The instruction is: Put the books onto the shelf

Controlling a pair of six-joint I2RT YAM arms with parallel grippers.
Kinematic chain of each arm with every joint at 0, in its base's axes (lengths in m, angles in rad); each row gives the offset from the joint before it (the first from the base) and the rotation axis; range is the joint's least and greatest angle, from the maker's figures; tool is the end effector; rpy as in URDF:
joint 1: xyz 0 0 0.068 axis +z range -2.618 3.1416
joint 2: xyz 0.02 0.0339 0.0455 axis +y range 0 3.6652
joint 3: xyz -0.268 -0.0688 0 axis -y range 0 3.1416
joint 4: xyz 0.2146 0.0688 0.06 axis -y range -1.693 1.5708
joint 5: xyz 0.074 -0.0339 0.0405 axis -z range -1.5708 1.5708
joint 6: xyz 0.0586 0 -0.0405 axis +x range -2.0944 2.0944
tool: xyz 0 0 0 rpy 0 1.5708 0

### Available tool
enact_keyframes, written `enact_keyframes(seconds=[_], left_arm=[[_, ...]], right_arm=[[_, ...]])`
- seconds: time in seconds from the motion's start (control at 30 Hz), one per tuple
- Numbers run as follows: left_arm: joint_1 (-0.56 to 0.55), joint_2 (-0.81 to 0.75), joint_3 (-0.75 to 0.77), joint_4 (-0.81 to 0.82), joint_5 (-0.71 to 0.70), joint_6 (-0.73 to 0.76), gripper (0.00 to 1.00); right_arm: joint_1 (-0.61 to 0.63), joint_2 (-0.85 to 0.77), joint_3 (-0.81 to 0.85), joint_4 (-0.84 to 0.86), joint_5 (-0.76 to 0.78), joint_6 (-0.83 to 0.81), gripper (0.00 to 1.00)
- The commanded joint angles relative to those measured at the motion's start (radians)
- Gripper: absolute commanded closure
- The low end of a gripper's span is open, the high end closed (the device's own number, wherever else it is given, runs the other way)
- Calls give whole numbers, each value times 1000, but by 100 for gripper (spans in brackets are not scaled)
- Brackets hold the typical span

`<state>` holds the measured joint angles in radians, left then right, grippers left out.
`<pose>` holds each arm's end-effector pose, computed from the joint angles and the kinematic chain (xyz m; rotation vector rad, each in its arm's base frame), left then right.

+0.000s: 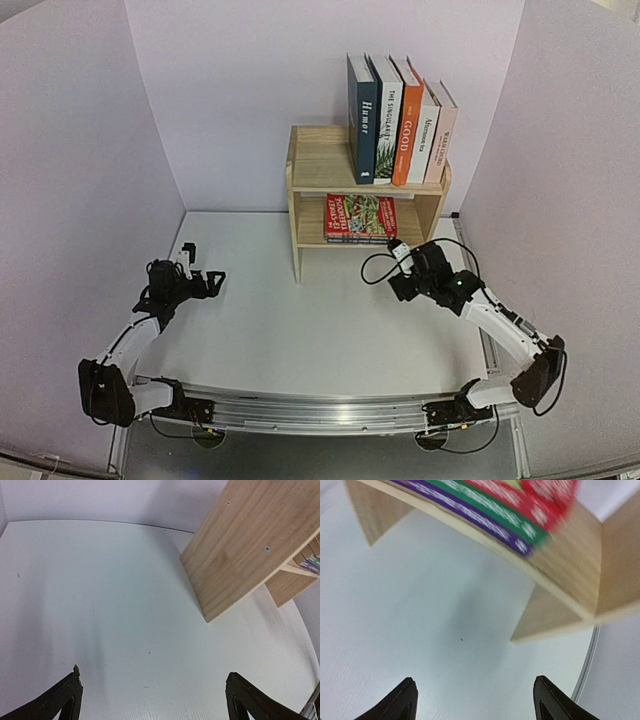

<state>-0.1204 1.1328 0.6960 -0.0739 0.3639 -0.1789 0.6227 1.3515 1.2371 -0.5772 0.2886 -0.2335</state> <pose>0.2343 -0.0494 0.2568 0.1634 2.0865 -0.5604 0.2388 0.1509 0.3272 -0.7857 2.0882 -0.1149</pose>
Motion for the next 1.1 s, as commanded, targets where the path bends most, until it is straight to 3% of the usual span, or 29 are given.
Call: enact_keyframes(seconds=[0.0, 0.13, 0.27, 0.33, 0.43, 0.63, 0.83, 1.07], left_arm=[[17, 5, -69, 211, -116, -55, 0], [19, 9, -166, 303, -178, -26, 0], [49, -17, -209, 312, -263, -34, 0], [76, -32, -221, 322, -285, -35, 0], [118, -51, -242, 340, -288, -17, 0], [233, -109, -271, 302, -179, -23, 0], [239, -156, -280, 163, -308, -34, 0], [240, -173, -328, 202, -377, -49, 0]], right_arm=[[-184, -118, -186, 93, 36, 357, 23], [-361, -205, -384, 220, 84, 459, 23], [-584, -371, -634, 456, 70, 568, 24], [-630, -452, -770, 567, 106, 576, 24], [-644, -540, -876, 642, 156, 543, 25], [-644, -697, -1032, 724, 85, 470, 27], [-644, -833, -1112, 726, 80, 471, 27], [-645, -826, -1112, 732, 76, 477, 27]])
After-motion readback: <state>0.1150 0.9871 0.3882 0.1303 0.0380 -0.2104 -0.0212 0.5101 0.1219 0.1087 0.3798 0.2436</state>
